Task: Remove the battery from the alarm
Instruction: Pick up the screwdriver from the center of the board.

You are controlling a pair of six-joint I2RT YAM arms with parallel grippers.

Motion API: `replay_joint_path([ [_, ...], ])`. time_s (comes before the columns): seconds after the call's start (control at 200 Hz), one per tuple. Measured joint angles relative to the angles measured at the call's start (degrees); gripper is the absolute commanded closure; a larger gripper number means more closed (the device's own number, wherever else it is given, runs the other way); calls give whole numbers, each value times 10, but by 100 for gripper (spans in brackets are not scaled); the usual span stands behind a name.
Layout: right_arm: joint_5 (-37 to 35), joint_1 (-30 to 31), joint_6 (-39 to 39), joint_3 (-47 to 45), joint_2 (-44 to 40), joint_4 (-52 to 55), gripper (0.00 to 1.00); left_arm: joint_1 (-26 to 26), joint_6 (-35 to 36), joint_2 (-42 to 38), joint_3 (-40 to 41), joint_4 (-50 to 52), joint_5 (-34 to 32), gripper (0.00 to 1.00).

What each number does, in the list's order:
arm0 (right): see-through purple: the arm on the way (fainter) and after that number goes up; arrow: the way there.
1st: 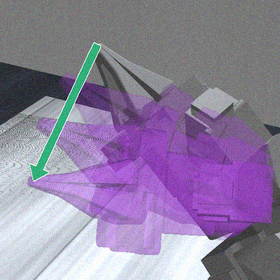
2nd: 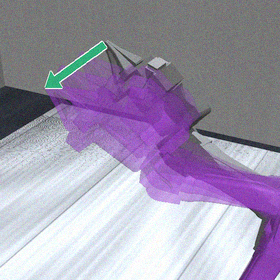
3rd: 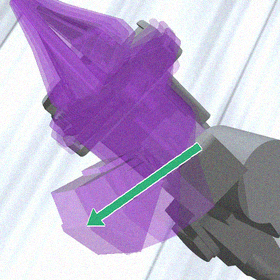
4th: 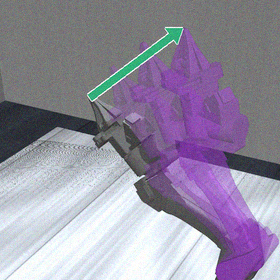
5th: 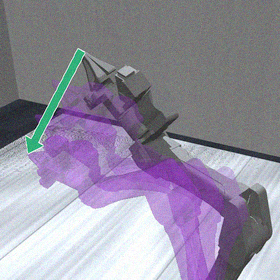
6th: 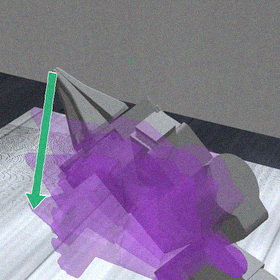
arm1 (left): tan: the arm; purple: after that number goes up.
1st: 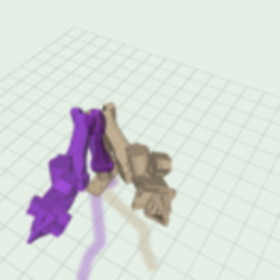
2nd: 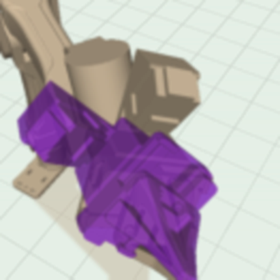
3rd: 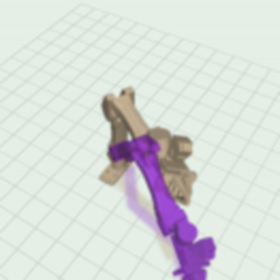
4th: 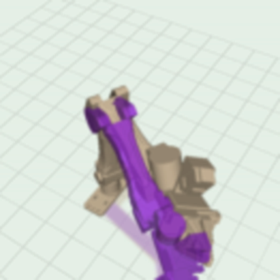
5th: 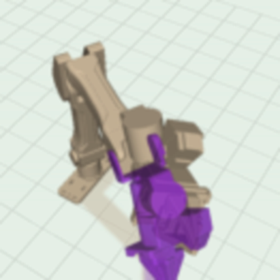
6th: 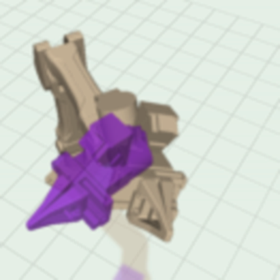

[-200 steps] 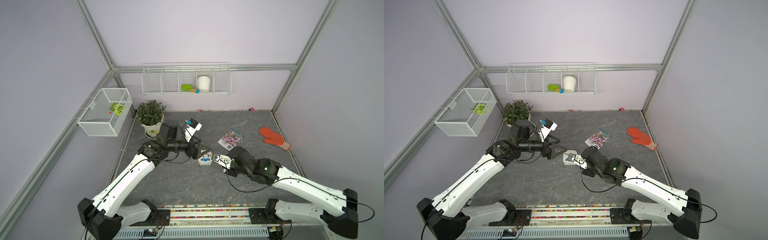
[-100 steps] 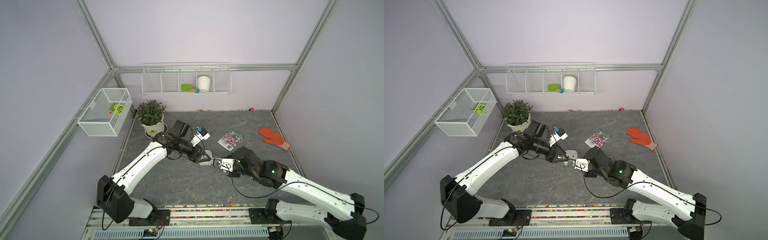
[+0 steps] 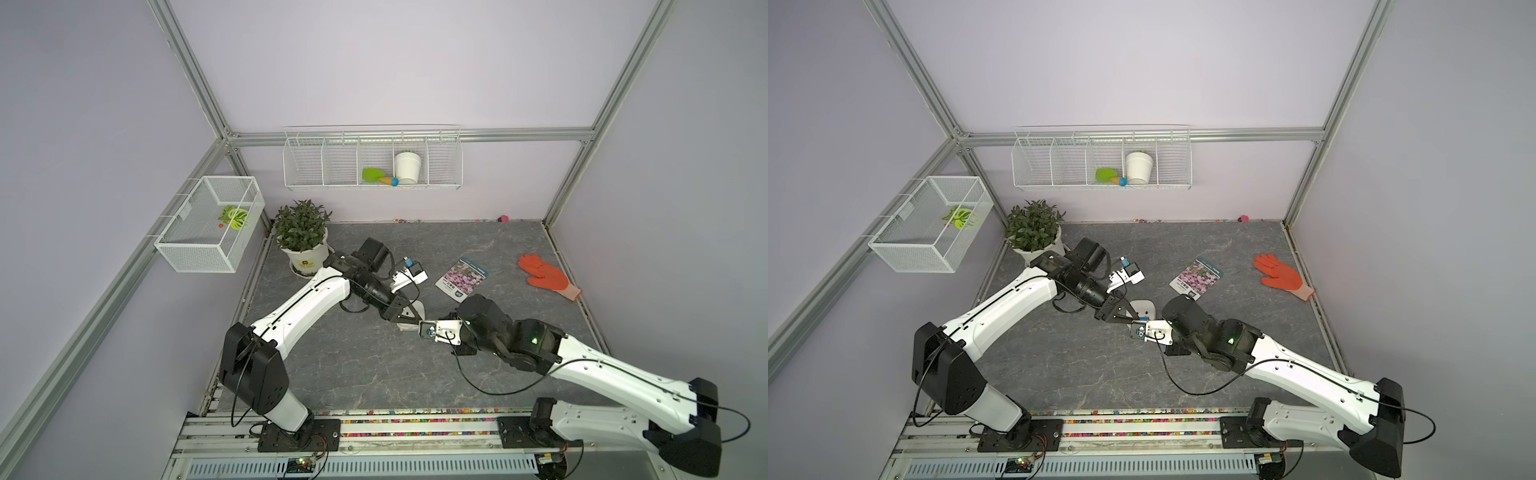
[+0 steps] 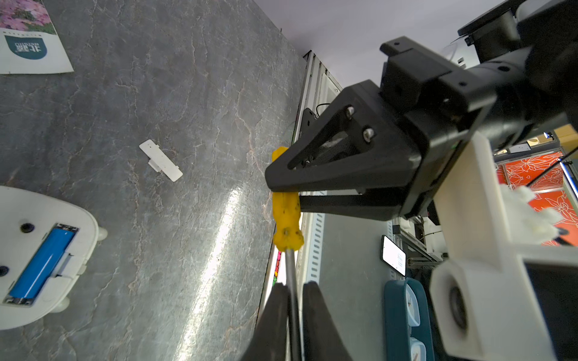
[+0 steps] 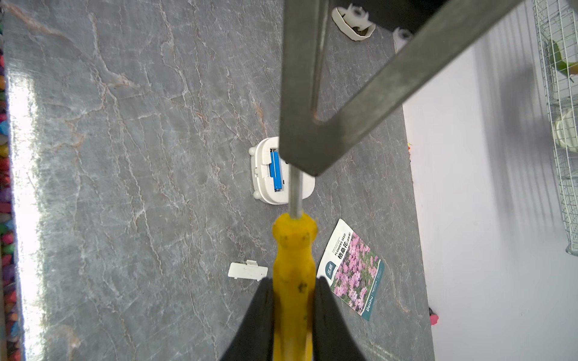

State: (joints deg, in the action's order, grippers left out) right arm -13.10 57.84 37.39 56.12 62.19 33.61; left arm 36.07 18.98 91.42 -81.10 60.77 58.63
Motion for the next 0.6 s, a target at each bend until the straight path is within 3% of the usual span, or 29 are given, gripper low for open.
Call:
replay_joint_path([
  [0.115,-5,0,1,0,0,-1,100,0,9,0,0,11,6,76],
  [0.275,-12,0,5,0,0,-3,100,0,13,0,0,17,8,76],
  [0.54,-18,1,10,0,1,-7,100,-5,11,3,0,16,-12,100],
  [0.6,-21,1,10,0,2,-6,86,-4,12,4,0,16,-13,100],
])
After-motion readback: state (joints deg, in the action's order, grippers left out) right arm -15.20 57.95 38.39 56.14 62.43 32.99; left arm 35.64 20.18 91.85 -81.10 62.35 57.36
